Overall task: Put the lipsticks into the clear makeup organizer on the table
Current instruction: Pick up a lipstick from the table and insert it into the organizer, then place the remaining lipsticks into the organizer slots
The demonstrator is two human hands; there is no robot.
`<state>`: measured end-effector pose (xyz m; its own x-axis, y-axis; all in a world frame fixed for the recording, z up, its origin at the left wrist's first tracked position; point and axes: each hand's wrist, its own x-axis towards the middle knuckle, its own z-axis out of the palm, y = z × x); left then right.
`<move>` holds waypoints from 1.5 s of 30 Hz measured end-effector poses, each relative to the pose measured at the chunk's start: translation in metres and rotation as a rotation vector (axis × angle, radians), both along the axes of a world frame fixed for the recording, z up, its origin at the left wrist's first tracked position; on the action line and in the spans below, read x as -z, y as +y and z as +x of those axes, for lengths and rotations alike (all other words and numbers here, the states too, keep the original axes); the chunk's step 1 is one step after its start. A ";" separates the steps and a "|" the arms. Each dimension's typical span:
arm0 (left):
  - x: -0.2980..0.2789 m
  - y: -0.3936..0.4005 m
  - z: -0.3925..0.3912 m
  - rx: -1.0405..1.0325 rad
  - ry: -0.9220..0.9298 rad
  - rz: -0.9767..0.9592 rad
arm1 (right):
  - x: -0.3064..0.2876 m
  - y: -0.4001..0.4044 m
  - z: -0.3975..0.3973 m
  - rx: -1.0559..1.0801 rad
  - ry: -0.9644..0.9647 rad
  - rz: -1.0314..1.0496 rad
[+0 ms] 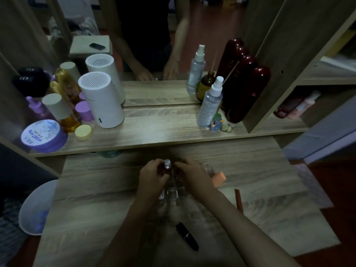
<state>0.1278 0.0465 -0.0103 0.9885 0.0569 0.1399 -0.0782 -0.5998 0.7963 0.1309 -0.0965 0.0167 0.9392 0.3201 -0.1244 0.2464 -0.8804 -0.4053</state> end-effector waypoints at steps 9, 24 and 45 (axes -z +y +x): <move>0.005 -0.005 -0.001 0.031 0.016 0.010 | -0.003 -0.005 -0.005 -0.006 -0.079 0.079; 0.013 -0.007 -0.009 0.027 0.005 0.029 | 0.051 -0.145 -0.123 0.707 0.102 0.186; 0.008 0.064 -0.077 -0.252 0.069 -0.030 | 0.041 -0.149 -0.092 0.752 0.142 0.537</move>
<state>0.0504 0.1110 -0.0184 0.9498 0.3056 0.0671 0.1258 -0.5695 0.8123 0.0391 -0.2458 -0.0243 0.9102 -0.3178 -0.2658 -0.3953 -0.4744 -0.7866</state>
